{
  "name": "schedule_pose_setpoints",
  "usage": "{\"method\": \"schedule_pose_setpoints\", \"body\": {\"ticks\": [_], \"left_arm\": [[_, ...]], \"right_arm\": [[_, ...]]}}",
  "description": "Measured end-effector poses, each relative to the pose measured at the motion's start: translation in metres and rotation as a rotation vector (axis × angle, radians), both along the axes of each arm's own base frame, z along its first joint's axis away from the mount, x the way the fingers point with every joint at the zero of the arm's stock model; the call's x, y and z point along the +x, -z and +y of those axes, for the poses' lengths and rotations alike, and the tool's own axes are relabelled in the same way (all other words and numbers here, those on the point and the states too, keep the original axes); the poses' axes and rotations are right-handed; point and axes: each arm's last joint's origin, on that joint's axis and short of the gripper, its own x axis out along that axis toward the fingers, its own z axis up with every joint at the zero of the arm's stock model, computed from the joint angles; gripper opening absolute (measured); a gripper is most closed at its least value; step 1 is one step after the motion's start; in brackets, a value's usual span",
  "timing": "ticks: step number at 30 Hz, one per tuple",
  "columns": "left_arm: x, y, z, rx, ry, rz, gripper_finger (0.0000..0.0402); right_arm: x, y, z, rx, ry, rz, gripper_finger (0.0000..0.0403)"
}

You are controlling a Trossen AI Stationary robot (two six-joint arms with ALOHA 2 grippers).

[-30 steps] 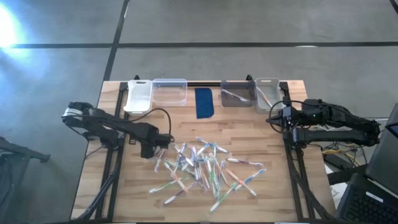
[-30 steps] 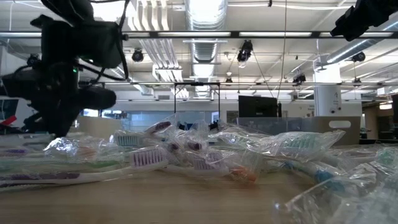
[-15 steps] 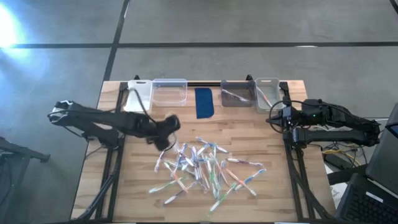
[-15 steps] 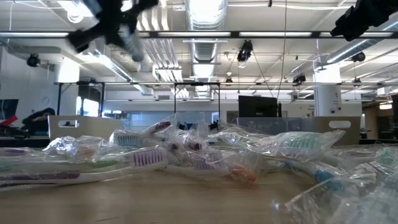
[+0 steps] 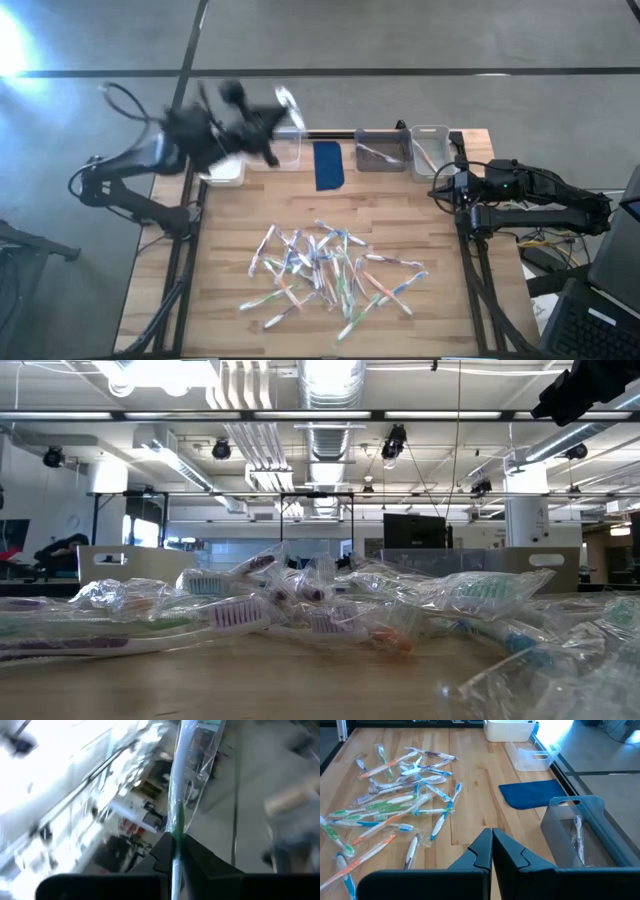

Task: Pick & Place Toothbrushes
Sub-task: Put the green toothbrush into the transparent bin

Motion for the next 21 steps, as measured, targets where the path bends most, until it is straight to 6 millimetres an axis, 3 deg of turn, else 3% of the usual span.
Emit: {"method": "schedule_pose_setpoints", "body": {"ticks": [4,8,15,21], "left_arm": [[-0.025,-0.022,0.033,-0.148,-0.076,-0.146,0.0025],[-0.040,-0.019,0.066,-0.321,-0.143,-0.187,0.0025],[-0.041,0.025,0.121,-0.655,-0.293,-0.015,0.0022],[-0.021,0.074,0.155,-0.839,-0.398,0.264,0.0022]], "right_arm": [[0.000,0.000,0.000,0.000,-0.001,0.000,0.0008],[0.000,0.000,0.000,0.000,-0.001,0.000,0.0008],[0.000,0.000,0.000,0.000,0.000,0.001,0.0008],[0.000,0.000,0.000,0.000,0.000,0.001,0.0008]]}}
